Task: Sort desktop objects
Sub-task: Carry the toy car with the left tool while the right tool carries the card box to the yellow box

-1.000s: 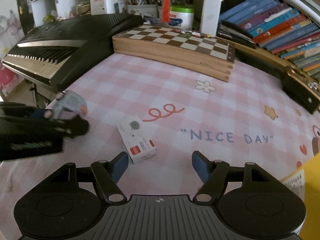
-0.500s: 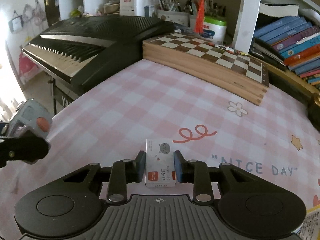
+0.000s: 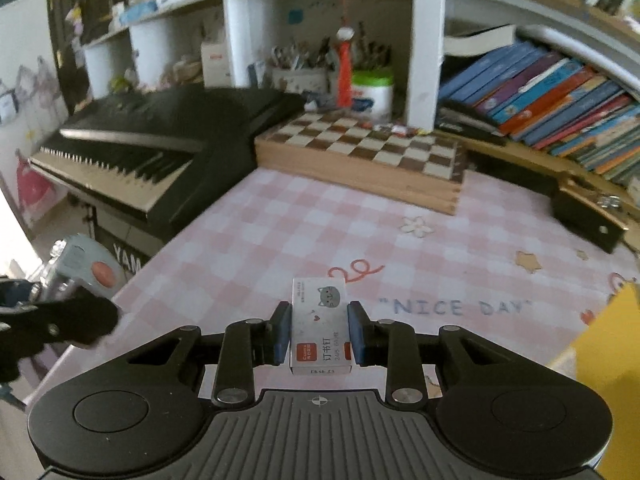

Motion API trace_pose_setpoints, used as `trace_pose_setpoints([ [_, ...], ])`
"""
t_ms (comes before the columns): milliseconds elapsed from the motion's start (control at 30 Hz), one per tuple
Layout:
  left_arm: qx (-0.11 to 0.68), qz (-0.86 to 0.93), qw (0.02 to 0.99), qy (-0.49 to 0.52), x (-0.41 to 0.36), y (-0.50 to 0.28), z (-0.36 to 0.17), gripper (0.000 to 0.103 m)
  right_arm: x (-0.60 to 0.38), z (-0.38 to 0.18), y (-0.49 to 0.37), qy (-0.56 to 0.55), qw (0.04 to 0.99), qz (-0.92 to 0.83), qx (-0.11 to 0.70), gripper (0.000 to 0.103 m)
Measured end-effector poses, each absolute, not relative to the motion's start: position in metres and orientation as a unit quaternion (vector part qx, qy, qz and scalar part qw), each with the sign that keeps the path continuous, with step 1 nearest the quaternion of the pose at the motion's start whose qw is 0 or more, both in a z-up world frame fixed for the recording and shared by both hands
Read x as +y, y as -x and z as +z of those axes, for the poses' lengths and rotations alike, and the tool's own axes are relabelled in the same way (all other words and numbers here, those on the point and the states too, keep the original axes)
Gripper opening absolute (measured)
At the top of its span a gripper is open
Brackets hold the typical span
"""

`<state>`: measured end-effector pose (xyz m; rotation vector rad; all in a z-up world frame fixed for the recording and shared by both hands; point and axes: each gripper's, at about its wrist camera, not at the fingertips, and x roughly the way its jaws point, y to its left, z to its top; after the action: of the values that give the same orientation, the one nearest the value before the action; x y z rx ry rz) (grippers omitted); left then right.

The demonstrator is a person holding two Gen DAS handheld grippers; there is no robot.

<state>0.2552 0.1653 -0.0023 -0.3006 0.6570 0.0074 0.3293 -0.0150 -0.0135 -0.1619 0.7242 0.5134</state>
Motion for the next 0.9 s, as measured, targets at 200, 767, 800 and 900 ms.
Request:
trace_pose_setpoints([
  [200,0.293,-0.032,0.945,0.145,0.155,-0.233,0.02,0.042,-0.03,0.009,-0.298,0.059,0.909,0.239,0.336,0.029],
  [767,0.313,-0.084,0.934,0.153,0.156,-0.149,0.016,0.042,-0.051,0.014,-0.182,0.013,0.911,0.196,0.362,0.029],
  [800,0.316,-0.086,0.933,0.151,0.156,-0.144,0.015,0.042,-0.051,0.012,-0.175,0.012,0.911,0.193,0.363,0.029],
  [900,0.326,-0.096,0.93,0.144,0.156,-0.128,0.012,0.042,-0.052,0.009,-0.156,0.008,0.911,0.185,0.368,0.029],
])
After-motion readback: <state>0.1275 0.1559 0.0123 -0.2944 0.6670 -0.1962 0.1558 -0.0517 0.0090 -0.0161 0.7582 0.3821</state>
